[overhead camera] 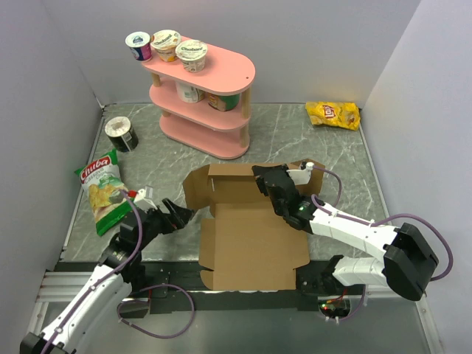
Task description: Fold the paper box
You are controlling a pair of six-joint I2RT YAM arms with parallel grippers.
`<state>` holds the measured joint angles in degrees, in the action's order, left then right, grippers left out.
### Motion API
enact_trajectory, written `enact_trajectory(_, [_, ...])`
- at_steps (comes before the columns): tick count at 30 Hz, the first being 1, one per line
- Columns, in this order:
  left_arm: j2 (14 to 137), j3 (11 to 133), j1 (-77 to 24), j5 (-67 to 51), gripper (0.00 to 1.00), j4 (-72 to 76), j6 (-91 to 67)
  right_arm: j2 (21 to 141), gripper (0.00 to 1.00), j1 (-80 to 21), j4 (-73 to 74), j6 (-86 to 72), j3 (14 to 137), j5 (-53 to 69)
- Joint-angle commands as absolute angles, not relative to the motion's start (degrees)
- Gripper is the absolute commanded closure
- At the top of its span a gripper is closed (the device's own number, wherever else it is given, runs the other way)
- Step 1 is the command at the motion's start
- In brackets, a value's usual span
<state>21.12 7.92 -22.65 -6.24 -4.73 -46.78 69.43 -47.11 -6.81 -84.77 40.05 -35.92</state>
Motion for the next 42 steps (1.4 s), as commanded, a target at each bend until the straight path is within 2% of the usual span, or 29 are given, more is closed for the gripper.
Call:
enact_trajectory(1, [24.6, 6.5, -24.4, -9.8, 0.04, -4.2, -46.6, 68.0, 0.87, -47.3, -1.7, -81.5, 38.5, -38.7])
enact_trajectory(14, [38.3, 10.5, -36.9, -0.2, 0.08, -5.7, -49.7, 68.0, 0.87, -47.3, -1.2, -81.4, 38.8, -39.1])
enact_trajectory(17, [40.5, 11.9, -38.9, 3.2, 0.12, -6.8, -50.6, 68.2, 0.87, -47.2, -1.1, -81.6, 38.8, -38.9])
enact_trajectory(20, [44.1, 13.2, -40.4, 5.5, 0.30, -8.5, -52.1, 68.3, 0.87, -47.3, -1.2, -81.6, 38.6, -38.8])
enact_trajectory(22, [47.0, 14.1, -41.4, 6.9, 0.36, -9.4, -53.1, 68.1, 0.87, -47.3, -1.1, -81.6, 38.7, -38.8])
enact_trajectory(23, [47.8, 14.9, -42.6, 9.1, 0.43, -10.7, -53.5, 68.1, 0.87, -47.3, -1.1, -81.6, 38.7, -38.8])
enact_trajectory(25, [49.6, 15.6, -43.8, 10.9, 0.48, -11.4, -54.5, 68.1, 0.87, -47.3, -1.0, -81.7, 38.6, -39.0])
enact_trajectory(33, [56.2, 18.4, -47.9, 15.9, 0.52, -13.8, -56.8, 67.7, 0.86, -47.3, -0.8, -81.7, 38.3, -39.5])
enact_trajectory(39, [62.7, 20.6, -47.9, 17.8, 0.49, -17.0, -59.7, 67.2, 0.86, -47.3, -0.5, -81.7, 38.1, -39.5])
enact_trajectory(42, [61.3, 21.2, -48.1, 20.3, 0.46, -18.0, -59.3, 66.9, 0.86, -47.3, -0.5, -81.5, 37.9, -39.5])
